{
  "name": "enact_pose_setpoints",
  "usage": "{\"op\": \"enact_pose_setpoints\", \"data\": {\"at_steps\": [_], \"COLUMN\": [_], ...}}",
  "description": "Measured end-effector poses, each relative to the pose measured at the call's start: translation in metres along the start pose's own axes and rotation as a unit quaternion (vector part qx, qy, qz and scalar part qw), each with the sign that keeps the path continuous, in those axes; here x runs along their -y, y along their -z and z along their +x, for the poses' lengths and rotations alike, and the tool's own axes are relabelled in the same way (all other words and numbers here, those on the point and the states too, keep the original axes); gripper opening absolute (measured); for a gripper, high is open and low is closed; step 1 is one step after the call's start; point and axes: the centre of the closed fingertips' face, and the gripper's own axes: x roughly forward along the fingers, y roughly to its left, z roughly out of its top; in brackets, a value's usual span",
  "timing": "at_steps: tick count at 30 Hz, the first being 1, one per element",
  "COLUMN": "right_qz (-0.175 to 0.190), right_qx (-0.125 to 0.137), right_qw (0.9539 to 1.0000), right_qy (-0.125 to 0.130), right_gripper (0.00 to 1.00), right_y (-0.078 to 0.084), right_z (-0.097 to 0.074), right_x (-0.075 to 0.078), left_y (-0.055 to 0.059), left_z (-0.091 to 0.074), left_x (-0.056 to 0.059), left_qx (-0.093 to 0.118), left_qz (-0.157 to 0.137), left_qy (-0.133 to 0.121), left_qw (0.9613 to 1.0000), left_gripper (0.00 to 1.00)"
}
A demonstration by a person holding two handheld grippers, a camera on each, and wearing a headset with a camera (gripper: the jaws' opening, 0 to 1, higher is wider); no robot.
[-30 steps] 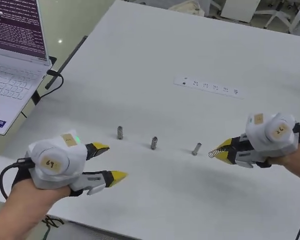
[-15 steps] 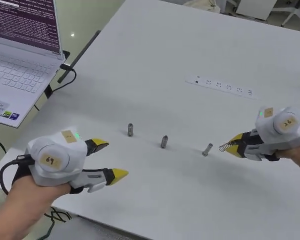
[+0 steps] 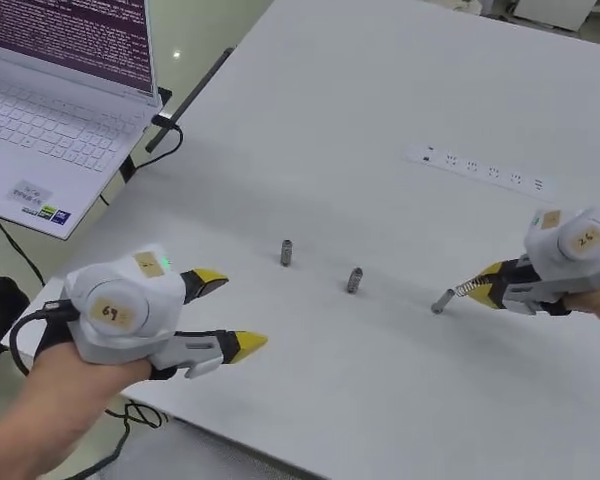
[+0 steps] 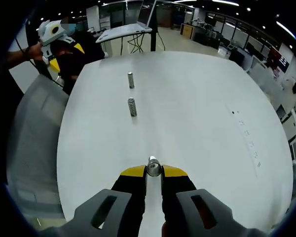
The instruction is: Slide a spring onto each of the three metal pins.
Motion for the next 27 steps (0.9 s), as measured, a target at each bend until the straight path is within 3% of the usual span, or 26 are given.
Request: {"op": "enact_pose_setpoints", "data": {"at_steps": [11, 27], "right_qz": [-0.006, -0.022], "right_qx": [-0.010, -0.023], "right_qw": [0.9999, 0.9993], "right_qy": [-0.010, -0.021], "right_gripper": [0.09, 0.09], "right_y": [0.001, 0.000], "right_z": [0.009, 0.022], "right_x": [0.001, -0.001], "left_y": [0.001, 0.003], "left_z": [-0.001, -0.002], "left_x": [-0.004, 0.000], "left_qx": [0.000, -0.005], "left_qz": [-0.005, -0.006], "left_qy": [-0.002, 0.002], "left_qw": [1.0000, 1.0000], "left_gripper": [0.45, 0.45]}}
